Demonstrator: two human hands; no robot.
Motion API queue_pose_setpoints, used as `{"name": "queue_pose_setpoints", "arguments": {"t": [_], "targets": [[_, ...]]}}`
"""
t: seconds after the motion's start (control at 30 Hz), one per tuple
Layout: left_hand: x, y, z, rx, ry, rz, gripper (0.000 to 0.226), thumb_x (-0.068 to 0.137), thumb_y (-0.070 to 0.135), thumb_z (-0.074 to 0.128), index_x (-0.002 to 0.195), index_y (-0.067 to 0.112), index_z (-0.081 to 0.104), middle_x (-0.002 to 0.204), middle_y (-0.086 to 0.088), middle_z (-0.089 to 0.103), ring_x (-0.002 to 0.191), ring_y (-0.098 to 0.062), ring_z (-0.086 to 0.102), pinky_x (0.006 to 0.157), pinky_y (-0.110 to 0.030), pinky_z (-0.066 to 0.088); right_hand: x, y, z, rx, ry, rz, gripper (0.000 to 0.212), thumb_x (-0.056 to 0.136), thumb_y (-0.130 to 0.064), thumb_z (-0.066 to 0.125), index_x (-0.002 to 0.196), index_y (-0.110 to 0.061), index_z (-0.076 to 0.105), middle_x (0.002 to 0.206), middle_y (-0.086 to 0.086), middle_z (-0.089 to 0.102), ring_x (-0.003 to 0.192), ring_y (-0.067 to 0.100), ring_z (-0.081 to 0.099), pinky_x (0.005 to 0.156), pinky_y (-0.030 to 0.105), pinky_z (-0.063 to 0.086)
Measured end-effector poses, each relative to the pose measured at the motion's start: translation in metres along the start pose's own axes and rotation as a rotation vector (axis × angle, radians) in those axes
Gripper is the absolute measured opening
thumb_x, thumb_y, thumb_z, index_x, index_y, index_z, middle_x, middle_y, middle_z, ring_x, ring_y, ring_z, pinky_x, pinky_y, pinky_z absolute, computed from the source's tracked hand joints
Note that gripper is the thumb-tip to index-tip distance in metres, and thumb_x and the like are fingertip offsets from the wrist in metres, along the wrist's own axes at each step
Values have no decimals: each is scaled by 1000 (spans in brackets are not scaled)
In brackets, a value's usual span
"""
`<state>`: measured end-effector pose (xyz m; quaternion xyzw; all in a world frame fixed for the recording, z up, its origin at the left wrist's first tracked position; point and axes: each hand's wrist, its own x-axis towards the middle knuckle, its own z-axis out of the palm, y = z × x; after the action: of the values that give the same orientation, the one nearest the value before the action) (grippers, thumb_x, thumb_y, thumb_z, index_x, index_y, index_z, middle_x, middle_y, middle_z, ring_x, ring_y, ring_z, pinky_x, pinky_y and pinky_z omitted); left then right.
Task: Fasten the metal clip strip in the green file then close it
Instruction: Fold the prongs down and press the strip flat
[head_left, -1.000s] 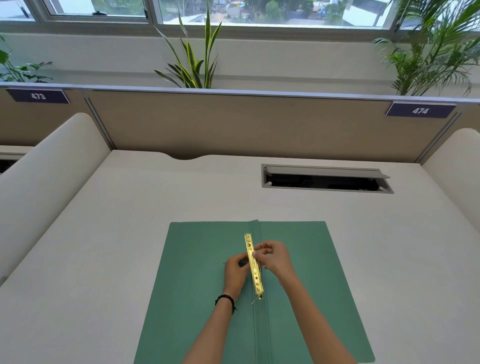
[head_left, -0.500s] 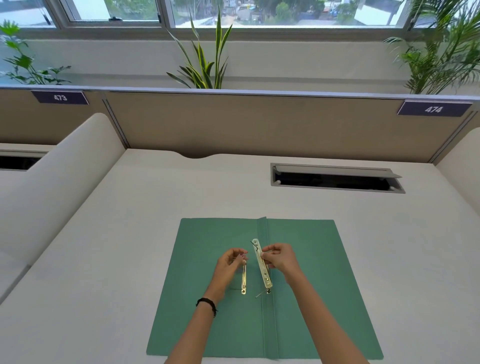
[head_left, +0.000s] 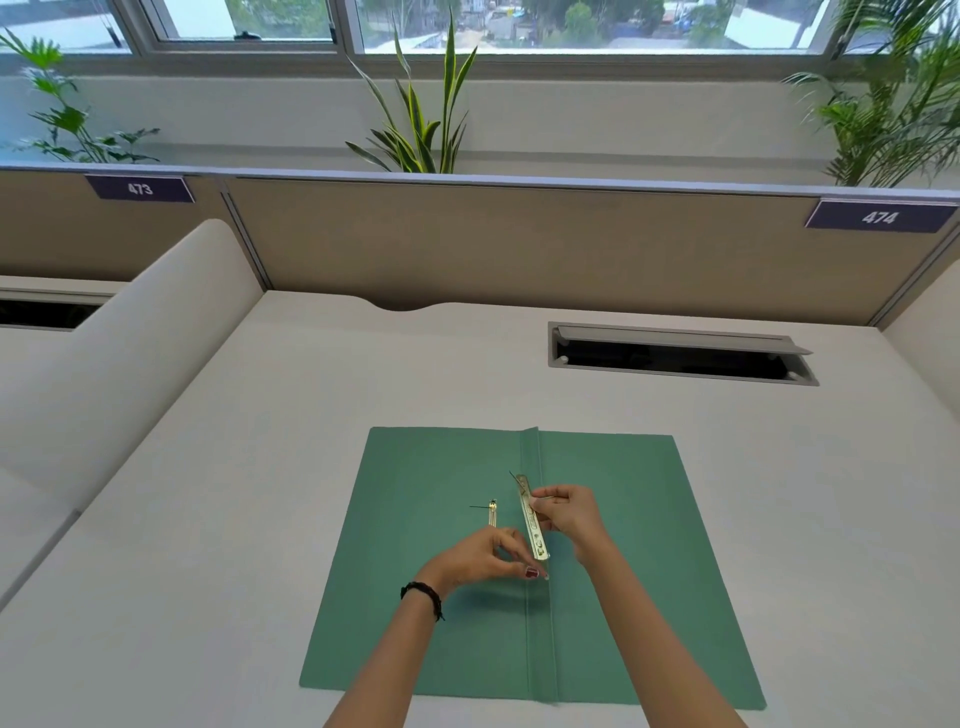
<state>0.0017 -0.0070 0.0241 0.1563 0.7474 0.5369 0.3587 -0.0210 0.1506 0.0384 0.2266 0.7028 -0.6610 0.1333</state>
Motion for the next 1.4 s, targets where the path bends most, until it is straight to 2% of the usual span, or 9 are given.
{"name": "queue_pose_setpoints", "arguments": {"t": [0.1, 0.17, 0.33, 0.43, 0.57, 0.8, 1.1, 1.27, 1.4], "targets": [[4, 1, 2, -7, 59, 13, 18, 83, 12, 67, 96, 1, 72, 103, 1, 59, 104, -12, 57, 102, -25, 43, -1, -2, -1, 17, -6, -4, 13, 78, 5, 64, 74, -7, 62, 67, 8, 65, 56, 16, 61, 45, 17, 52], [6, 3, 3, 3, 53, 9, 12, 84, 17, 66, 90, 10, 74, 106, 1, 63, 112, -18, 57, 103, -25, 41, -1, -3, -1, 31, -8, -9, 13, 78, 6, 63, 74, -7, 62, 67, 8, 65, 55, 16, 61, 44, 16, 51], [12, 6, 4, 15, 44, -2, 20, 87, 20, 63, 96, 5, 73, 79, 23, 72, 94, -5, 64, 100, -29, 44, -2, -5, -2, 49, 0, -11, 8, 79, 5, 62, 82, -3, 63, 66, 8, 63, 54, 15, 58, 43, 15, 50], [13, 7, 3, 16, 25, -15, 20, 87, 21, 63, 96, 5, 72, 79, 22, 73, 95, -8, 64, 99, -27, 46, -2, -6, -3, 68, 2, -8, 9, 79, 7, 61, 82, -1, 63, 65, 7, 62, 50, 11, 58, 42, 14, 49], [14, 6, 4, 5, 30, -31, 22, 86, 23, 63, 96, 5, 72, 79, 20, 72, 86, -1, 64, 86, -15, 47, -2, -8, -5, 91, -3, 2, 12, 80, 6, 61, 91, 4, 63, 65, 6, 61, 54, 12, 57, 43, 13, 49], [13, 8, 5, -3, 13, -24, 26, 88, 15, 61, 102, -5, 68, 74, 25, 72, 82, 6, 66, 83, -11, 49, -5, -9, -3, 116, -11, -5, 9, 80, 6, 61, 83, -2, 62, 65, 6, 62, 50, 10, 57, 42, 13, 49], [11, 7, 6, 9, 56, -49, 19, 85, 23, 65, 94, 8, 73, 82, 14, 74, 93, -16, 64, 98, -33, 46, -4, -1, 2, 54, 4, -14, 10, 79, 7, 62, 88, 1, 62, 65, 9, 63, 42, 5, 61, 44, 16, 52], [12, 11, 8, -5, 72, -51, 20, 83, 8, 65, 102, 3, 70, 82, 19, 71, 83, 3, 65, 89, -18, 51, -5, 1, 2, 29, 0, -1, 11, 79, 7, 62, 89, 3, 61, 66, 11, 63, 40, 7, 61, 41, 17, 51], [14, 4, 3, 39, 99, -58, 29, 80, 0, 66, 109, 2, 67, 106, -9, 71, 80, 2, 65, 86, -18, 53, -4, 2, 0, -14, 3, 6, 17, 78, 7, 63, 95, 5, 60, 65, 10, 64, 42, 10, 60, 41, 17, 51]]}}
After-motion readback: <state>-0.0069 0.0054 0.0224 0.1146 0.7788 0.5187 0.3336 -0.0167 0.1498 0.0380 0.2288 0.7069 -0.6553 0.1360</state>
